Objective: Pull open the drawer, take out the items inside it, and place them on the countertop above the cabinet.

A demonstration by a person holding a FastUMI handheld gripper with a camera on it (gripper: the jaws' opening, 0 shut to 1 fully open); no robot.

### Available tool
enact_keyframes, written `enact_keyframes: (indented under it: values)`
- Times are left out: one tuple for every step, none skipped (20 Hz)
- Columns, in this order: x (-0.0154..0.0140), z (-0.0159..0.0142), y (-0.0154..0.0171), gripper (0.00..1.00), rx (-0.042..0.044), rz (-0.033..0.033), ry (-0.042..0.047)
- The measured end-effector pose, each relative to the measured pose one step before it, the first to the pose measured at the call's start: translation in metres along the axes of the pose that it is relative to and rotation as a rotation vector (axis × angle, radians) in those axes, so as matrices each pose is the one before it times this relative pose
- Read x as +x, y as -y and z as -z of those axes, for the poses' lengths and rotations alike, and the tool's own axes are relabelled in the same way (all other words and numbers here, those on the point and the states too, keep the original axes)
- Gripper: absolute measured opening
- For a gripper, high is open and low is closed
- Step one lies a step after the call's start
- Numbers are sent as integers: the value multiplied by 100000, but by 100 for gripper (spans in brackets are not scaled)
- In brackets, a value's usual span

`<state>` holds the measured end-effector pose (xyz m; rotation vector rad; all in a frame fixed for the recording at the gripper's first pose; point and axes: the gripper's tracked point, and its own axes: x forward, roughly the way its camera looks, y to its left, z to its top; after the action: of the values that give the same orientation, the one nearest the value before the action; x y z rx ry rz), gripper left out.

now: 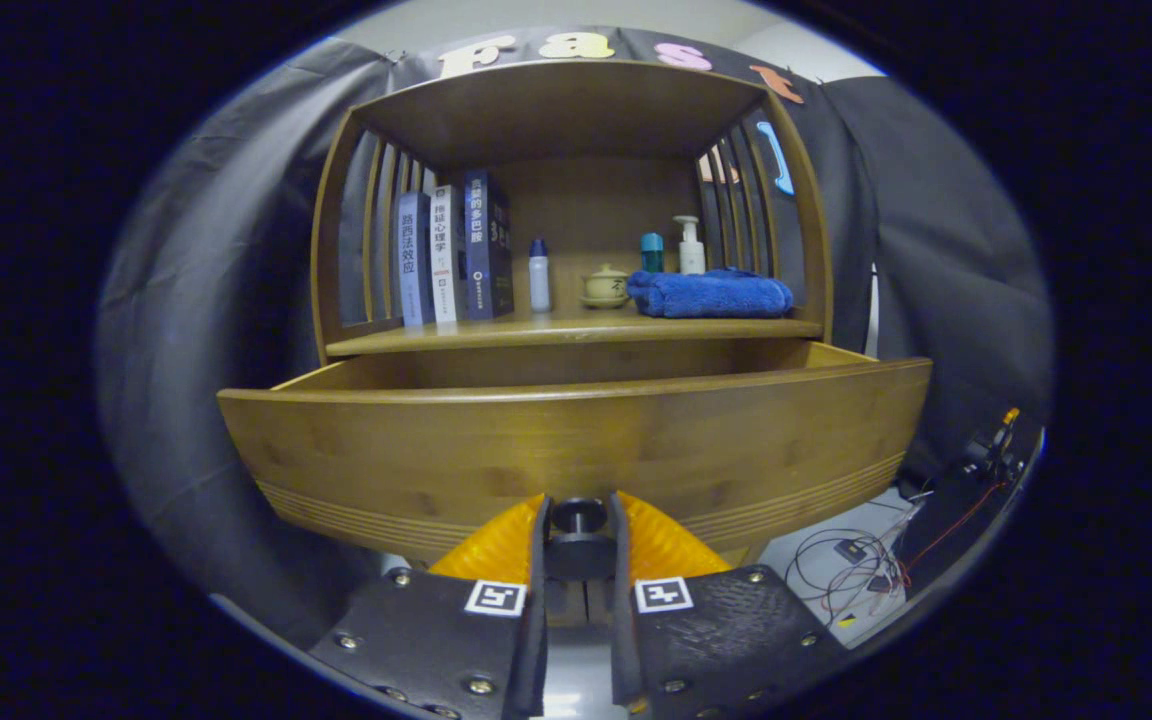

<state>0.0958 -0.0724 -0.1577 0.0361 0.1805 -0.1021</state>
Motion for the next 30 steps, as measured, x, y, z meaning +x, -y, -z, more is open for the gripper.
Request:
enact_keyframes:
  values:
    - [-1062, -1362, -458, 25, 1500, -2378, 5669]
    - [270, -1351, 252, 25, -126, 1432, 4705]
    - [-528, -1557, 839, 14, -2231, 5192, 3192]
    - [252, -579, 556, 2, -1859, 1876, -522]
    - [-240, 531, -280, 4, -637, -1612, -4065]
    - [-732, 808, -539, 6, 1644, -2472, -3096]
    - [-304, 479, -74, 6, 2098, -1343, -1397]
    - [-190, 188, 478, 6, 1801, 678, 728]
    - [91, 75, 369, 6, 1642, 463, 1174]
    - [80, 201, 177, 6, 1101, 614, 960]
    - [366, 757, 202, 6, 627, 665, -1043]
    - [109, 556, -218, 6, 1535, -1411, -932]
    - [305, 467, -565, 8, 2172, -2365, -319]
    - [316, 550, -252, 18, 2013, -1345, -748]
    - [405, 622, -403, 28, 1035, -1704, -984]
    - [494, 730, -31, 38, -821, -263, -1880]
    - [389, 653, -47, 48, -1896, 110, -1730]
    - [-31, 19, 97, 58, -1230, 413, 566]
    - [245, 2, -107, 59, -451, 170, 409]
    - [99, -105, -34, 59, -157, 95, 533]
    - [201, 295, 47, 56, -398, 59, -412]
    - [218, 224, 51, 53, -30, 76, -757]
    - [168, 79, 155, 50, -392, 893, -323]
    - [-406, -524, 963, 47, -363, 2305, 1484]
    - [-608, -54, -119, 43, 2263, 347, 1367]
    - [616, 95, -182, 40, -492, 648, 1737]
    - [-86, 48, 69, 41, -2794, -49, 1395]
    - [315, -266, -429, 38, -2653, -590, 1858]
    - [-348, 15, -167, 35, -1474, -1341, -1060]
    - [123, -160, -191, 28, 1844, -952, 43]
